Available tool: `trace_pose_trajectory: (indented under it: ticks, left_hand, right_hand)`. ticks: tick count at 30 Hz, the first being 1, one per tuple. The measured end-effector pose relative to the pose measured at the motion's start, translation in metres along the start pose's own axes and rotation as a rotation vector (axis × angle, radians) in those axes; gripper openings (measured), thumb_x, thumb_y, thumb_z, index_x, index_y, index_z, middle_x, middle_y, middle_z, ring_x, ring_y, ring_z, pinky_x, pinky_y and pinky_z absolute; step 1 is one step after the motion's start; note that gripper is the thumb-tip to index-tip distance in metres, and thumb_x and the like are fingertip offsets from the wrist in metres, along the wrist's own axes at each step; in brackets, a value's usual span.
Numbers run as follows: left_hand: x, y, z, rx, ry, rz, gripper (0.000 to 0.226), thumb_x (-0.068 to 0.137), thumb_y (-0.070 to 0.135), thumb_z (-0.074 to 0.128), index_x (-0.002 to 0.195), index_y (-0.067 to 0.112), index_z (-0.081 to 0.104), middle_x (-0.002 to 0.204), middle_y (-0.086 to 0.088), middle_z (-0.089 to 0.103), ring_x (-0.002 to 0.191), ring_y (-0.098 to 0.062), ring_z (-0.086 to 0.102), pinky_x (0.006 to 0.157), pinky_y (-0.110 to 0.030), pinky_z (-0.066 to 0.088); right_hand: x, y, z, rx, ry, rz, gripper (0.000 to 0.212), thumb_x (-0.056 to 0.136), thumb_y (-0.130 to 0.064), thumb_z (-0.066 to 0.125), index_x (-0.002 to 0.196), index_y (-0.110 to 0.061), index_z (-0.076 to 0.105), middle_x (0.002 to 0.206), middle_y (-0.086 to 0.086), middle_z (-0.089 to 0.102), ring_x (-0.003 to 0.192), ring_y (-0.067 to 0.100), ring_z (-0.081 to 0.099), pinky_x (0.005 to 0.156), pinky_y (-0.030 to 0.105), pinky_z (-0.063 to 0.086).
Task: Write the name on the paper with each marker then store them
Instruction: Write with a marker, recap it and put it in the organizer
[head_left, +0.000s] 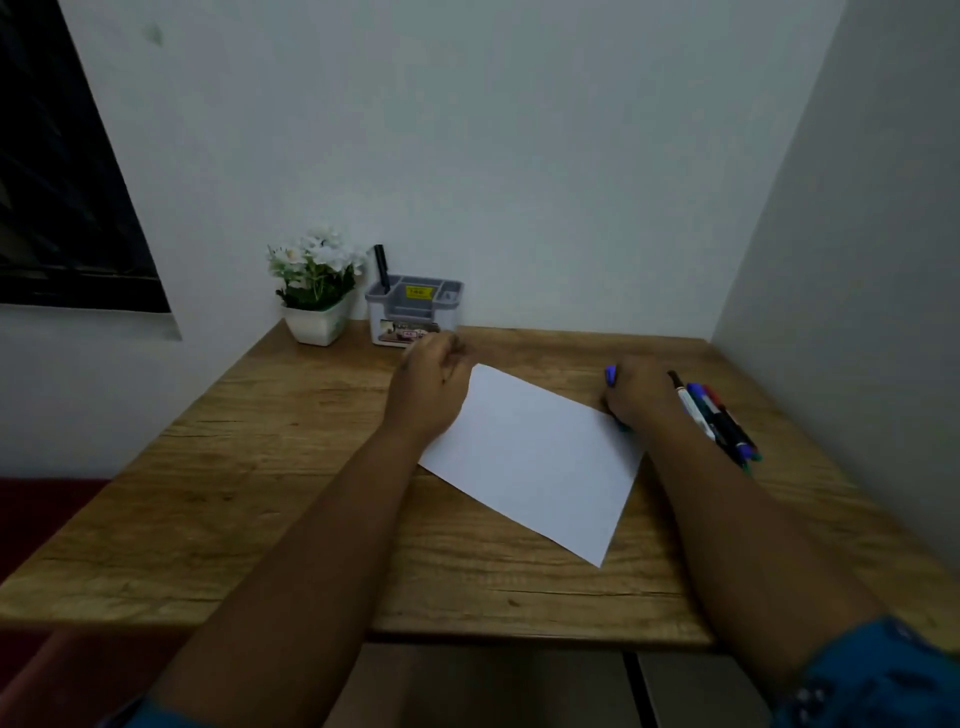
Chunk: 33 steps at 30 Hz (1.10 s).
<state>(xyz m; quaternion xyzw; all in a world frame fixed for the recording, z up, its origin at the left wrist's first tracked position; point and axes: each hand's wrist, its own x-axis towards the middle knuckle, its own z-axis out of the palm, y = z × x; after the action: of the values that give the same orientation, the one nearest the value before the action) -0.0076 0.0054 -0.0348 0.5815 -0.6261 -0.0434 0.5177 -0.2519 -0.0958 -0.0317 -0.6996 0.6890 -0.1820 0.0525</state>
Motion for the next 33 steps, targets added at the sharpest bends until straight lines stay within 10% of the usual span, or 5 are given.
trace_pose_trajectory:
  ticks: [10, 16, 24, 29, 33]
  left_hand:
    - [0.0, -0.004, 0.003, 0.45, -0.143, 0.328, 0.044, 0.098, 0.02, 0.05, 0.14, 0.009, 0.046, 0.145, -0.008, 0.045, 0.134, -0.023, 0.038, 0.112, -0.04, 0.025]
    - [0.002, -0.011, -0.006, 0.342, -0.491, 0.17, 0.023, 0.101, 0.028, 0.039, 0.104, 0.014, 0.056, 0.098, -0.004, 0.061, 0.089, -0.022, 0.057, 0.075, -0.038, 0.043]
    - [0.004, -0.034, -0.028, 0.061, -0.17, -0.193, 0.041, 0.093, 0.055, 0.047, 0.072, 0.02, 0.042, 0.067, 0.006, 0.045, 0.062, -0.013, 0.044, 0.056, -0.029, 0.032]
    - [0.007, -0.05, -0.041, 0.144, -0.161, -0.314, 0.028, 0.082, 0.033, 0.073, 0.079, 0.018, 0.049, 0.076, 0.005, 0.055, 0.068, -0.013, 0.05, 0.059, -0.028, 0.04]
    - [0.009, -0.053, -0.041, 0.167, -0.247, -0.378, 0.031, 0.077, 0.028, 0.078, 0.081, 0.016, 0.05, 0.082, 0.001, 0.058, 0.075, -0.015, 0.052, 0.067, -0.031, 0.042]
  right_hand:
    - [-0.037, -0.062, 0.015, 0.142, -0.018, -0.853, 0.02, 0.097, -0.007, 0.048, 0.115, -0.009, 0.057, 0.112, 0.008, 0.051, 0.085, 0.019, 0.05, 0.069, 0.028, 0.034]
    - [-0.046, -0.079, 0.014, -0.059, 0.049, -0.952, 0.037, 0.104, -0.041, 0.034, 0.115, -0.014, 0.057, 0.104, 0.006, 0.065, 0.088, 0.025, 0.061, 0.07, 0.041, 0.049]
    - [-0.036, -0.061, 0.001, 0.365, -0.077, -0.765, 0.048, 0.103, -0.013, 0.037, 0.145, -0.037, 0.039, 0.109, 0.0, 0.067, 0.09, 0.008, 0.061, 0.076, 0.024, 0.046]
    - [-0.032, -0.083, -0.001, 1.157, -0.489, -0.464, 0.022, 0.106, -0.022, 0.037, 0.119, -0.016, 0.055, 0.104, 0.004, 0.065, 0.089, 0.015, 0.068, 0.077, 0.025, 0.055]
    - [-0.027, -0.109, 0.012, 1.041, -0.667, -0.447, 0.008, 0.101, -0.02, 0.052, 0.105, -0.015, 0.056, 0.095, 0.001, 0.074, 0.079, 0.011, 0.071, 0.067, 0.018, 0.054]
